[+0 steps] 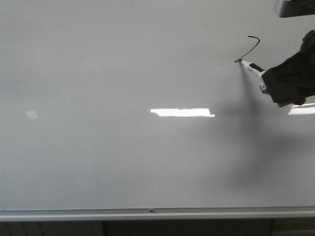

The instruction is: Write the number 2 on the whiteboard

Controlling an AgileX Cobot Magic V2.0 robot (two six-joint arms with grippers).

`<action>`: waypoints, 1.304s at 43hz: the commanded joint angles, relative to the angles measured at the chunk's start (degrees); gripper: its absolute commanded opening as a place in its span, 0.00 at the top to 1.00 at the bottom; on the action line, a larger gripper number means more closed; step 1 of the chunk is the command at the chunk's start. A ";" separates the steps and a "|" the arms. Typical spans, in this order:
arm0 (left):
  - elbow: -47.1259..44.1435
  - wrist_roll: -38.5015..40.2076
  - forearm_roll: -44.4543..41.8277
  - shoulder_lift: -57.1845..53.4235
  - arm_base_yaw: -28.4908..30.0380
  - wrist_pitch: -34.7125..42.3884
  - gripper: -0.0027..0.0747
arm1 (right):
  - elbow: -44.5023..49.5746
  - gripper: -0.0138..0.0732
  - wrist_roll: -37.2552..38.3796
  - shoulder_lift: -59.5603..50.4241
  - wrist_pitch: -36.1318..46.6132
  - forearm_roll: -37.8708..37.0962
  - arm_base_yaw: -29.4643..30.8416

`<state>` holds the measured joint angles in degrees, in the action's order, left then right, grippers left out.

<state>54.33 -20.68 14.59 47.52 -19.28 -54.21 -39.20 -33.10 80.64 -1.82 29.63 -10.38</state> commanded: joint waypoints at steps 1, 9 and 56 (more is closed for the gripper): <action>1.39 0.52 1.31 -0.40 0.14 3.73 0.30 | -1.71 0.92 -0.34 -1.33 2.30 0.10 2.90; 1.39 0.52 1.31 -0.40 0.14 4.54 0.30 | -1.82 0.92 -0.34 -1.58 1.16 0.10 5.62; 16.78 -30.36 14.93 23.38 -25.78 -0.62 0.30 | -14.34 0.92 -28.21 -20.96 -55.71 1.19 -13.58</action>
<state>68.05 -50.43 27.78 69.62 -42.61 -57.06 -51.57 -60.83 60.77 -58.36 28.60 -23.88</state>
